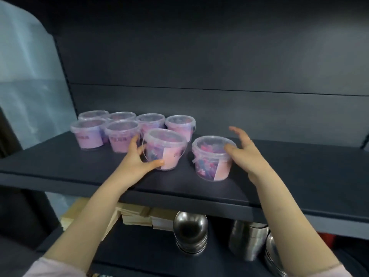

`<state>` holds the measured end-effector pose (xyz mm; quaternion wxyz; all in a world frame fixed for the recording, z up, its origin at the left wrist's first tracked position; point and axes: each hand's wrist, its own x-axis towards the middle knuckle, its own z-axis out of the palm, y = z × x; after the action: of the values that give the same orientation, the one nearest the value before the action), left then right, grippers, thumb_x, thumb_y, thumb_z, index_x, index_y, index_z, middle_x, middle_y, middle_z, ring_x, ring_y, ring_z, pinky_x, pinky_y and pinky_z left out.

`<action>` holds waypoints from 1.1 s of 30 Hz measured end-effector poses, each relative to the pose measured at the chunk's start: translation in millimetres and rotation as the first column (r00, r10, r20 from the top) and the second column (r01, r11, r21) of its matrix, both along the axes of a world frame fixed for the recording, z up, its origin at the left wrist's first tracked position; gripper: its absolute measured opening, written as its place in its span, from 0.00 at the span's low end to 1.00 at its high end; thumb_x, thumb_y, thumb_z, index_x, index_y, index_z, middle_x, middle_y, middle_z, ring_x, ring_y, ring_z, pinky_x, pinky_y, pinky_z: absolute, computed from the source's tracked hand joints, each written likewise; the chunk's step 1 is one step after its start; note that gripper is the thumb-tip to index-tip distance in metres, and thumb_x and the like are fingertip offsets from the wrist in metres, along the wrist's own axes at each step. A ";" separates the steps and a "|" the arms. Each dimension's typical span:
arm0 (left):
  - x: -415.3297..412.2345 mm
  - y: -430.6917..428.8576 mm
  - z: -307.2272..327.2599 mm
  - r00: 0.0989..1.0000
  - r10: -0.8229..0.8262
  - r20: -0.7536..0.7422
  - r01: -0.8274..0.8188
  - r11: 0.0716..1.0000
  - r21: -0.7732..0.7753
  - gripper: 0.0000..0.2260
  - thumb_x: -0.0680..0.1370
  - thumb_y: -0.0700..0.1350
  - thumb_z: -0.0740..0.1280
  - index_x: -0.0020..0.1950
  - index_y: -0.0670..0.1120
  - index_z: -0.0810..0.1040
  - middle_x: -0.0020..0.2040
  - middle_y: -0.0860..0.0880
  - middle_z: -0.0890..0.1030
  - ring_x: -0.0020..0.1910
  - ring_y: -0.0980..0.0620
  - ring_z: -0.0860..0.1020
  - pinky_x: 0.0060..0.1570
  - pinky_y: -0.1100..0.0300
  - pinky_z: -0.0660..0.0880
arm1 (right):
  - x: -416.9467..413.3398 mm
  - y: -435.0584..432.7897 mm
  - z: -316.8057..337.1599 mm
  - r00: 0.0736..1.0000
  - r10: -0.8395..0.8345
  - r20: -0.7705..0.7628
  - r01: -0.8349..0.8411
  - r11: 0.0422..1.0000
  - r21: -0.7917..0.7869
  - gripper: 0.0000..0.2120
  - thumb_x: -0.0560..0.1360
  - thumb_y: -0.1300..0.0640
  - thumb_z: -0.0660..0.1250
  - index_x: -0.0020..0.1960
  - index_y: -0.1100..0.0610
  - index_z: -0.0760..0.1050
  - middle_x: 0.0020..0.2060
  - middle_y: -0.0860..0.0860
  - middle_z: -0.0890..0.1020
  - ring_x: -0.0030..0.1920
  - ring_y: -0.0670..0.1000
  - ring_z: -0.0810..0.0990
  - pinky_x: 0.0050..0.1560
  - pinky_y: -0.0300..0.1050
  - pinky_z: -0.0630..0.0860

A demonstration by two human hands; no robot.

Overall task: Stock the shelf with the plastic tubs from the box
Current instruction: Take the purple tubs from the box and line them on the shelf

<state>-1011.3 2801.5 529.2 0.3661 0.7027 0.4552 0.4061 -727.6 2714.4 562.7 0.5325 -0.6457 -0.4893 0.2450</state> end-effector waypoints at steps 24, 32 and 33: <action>-7.0 109.0 43.9 0.836 -0.019 -0.549 0.363 0.769 0.526 0.19 0.64 0.68 0.56 0.50 0.62 0.71 0.55 0.64 0.75 0.60 0.57 0.58 0.55 0.59 0.49 | -55.2 75.9 -8.0 0.917 -0.399 -0.021 0.397 0.906 0.148 0.18 0.68 0.47 0.75 0.46 0.56 0.72 0.53 0.47 0.78 0.54 0.49 0.77 0.50 0.42 0.71; -13.4 112.0 34.6 0.875 0.035 -0.483 0.345 0.653 0.674 0.14 0.69 0.58 0.60 0.50 0.54 0.74 0.48 0.58 0.79 0.55 0.51 0.71 0.55 0.54 0.64 | -38.6 83.9 -17.2 0.945 -0.300 -0.128 0.323 0.919 0.225 0.07 0.75 0.60 0.66 0.44 0.50 0.80 0.46 0.47 0.83 0.45 0.48 0.80 0.43 0.44 0.76; -13.3 110.5 34.6 0.875 0.054 -0.482 0.341 0.638 0.691 0.13 0.69 0.57 0.61 0.51 0.53 0.74 0.48 0.57 0.80 0.53 0.50 0.73 0.54 0.53 0.65 | -38.0 84.3 -17.1 0.944 -0.295 -0.146 0.322 0.920 0.225 0.06 0.76 0.60 0.66 0.45 0.51 0.81 0.47 0.47 0.83 0.46 0.47 0.80 0.43 0.44 0.76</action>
<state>-1024.5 2912.0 563.8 -0.0480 0.9001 0.2568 0.3486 -765.5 2798.7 545.6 0.6661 -0.6294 -0.3783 0.1304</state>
